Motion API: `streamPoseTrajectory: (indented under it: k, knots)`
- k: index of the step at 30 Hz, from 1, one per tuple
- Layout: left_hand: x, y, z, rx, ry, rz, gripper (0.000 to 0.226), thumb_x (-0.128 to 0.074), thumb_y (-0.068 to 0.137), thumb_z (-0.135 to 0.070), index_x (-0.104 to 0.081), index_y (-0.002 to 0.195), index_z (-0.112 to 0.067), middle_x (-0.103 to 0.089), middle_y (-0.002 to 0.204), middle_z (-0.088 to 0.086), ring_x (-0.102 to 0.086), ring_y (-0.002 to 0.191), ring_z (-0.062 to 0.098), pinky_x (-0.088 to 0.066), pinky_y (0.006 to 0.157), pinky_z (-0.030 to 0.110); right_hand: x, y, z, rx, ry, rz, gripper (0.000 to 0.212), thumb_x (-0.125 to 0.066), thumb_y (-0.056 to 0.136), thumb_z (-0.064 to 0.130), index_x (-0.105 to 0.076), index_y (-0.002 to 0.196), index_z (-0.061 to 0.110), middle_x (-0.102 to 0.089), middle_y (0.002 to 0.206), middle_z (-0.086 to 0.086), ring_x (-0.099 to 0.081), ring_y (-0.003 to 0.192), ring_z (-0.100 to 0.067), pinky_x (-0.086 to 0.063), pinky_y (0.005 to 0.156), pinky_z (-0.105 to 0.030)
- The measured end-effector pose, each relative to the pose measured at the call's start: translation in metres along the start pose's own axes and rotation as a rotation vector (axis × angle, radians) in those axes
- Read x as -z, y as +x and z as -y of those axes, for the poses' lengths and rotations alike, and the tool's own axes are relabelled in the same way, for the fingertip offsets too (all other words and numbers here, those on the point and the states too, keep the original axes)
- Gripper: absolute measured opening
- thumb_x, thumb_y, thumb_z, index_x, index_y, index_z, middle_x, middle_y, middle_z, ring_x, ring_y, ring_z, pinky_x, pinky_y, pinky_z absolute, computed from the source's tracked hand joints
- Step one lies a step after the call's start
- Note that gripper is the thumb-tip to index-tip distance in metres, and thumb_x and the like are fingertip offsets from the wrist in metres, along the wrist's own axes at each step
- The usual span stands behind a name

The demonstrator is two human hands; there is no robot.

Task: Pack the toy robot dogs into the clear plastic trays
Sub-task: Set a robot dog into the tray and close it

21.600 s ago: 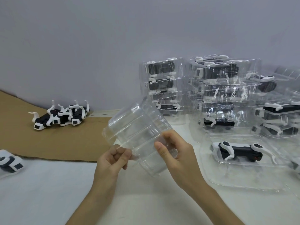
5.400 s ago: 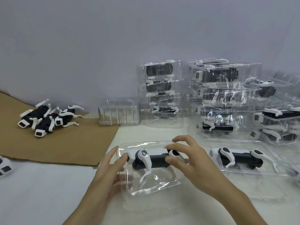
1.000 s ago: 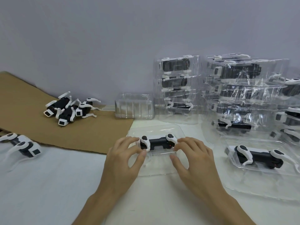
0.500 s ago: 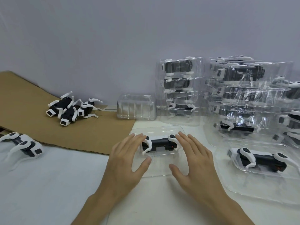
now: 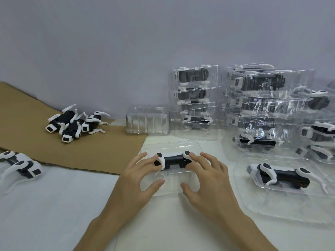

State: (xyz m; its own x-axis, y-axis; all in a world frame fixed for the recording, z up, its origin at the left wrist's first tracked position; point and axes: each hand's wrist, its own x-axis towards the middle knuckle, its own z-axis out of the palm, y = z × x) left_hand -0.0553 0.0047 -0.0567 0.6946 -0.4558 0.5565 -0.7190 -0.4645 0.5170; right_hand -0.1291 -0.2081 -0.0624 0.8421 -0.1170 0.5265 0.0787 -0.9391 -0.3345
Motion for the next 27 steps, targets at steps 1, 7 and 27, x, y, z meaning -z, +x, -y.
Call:
streamPoseTrajectory:
  k: [1, 7, 27]
  knots:
    - [0.001, 0.0, 0.001, 0.003, -0.024, -0.017, 0.024, -0.074, 0.086, -0.047, -0.074, 0.106, -0.034, -0.061, 0.125, -0.035, -0.035, 0.14, -0.005, -0.025, 0.107, 0.005, 0.0, 0.0, -0.001, -0.003, 0.033, -0.027, 0.028, -0.067, 0.072, 0.043, -0.067, 0.096, 0.03, -0.061, 0.134, 0.015, -0.042, 0.132, -0.015, -0.028, 0.103, -0.032]
    - [0.004, 0.002, -0.002, -0.009, -0.056, 0.009, 0.029, -0.062, 0.083, -0.056, -0.075, 0.099, -0.036, -0.068, 0.109, -0.032, -0.046, 0.13, -0.001, -0.039, 0.101, 0.02, 0.008, 0.0, -0.006, 0.025, 0.08, -0.067, 0.02, -0.071, 0.073, 0.042, -0.069, 0.091, 0.033, -0.063, 0.125, 0.018, -0.049, 0.123, -0.015, -0.029, 0.102, -0.034]
    - [0.012, 0.009, -0.006, 0.601, -0.626, 0.067, 0.039, -0.055, 0.097, -0.042, -0.055, 0.135, -0.046, -0.057, 0.129, -0.039, -0.046, 0.119, -0.025, -0.037, 0.101, 0.012, 0.01, 0.001, -0.008, -0.568, 0.825, 0.051, 0.048, -0.052, 0.102, 0.034, -0.041, 0.148, 0.039, -0.046, 0.118, 0.043, -0.047, 0.119, 0.011, -0.031, 0.096, -0.017]
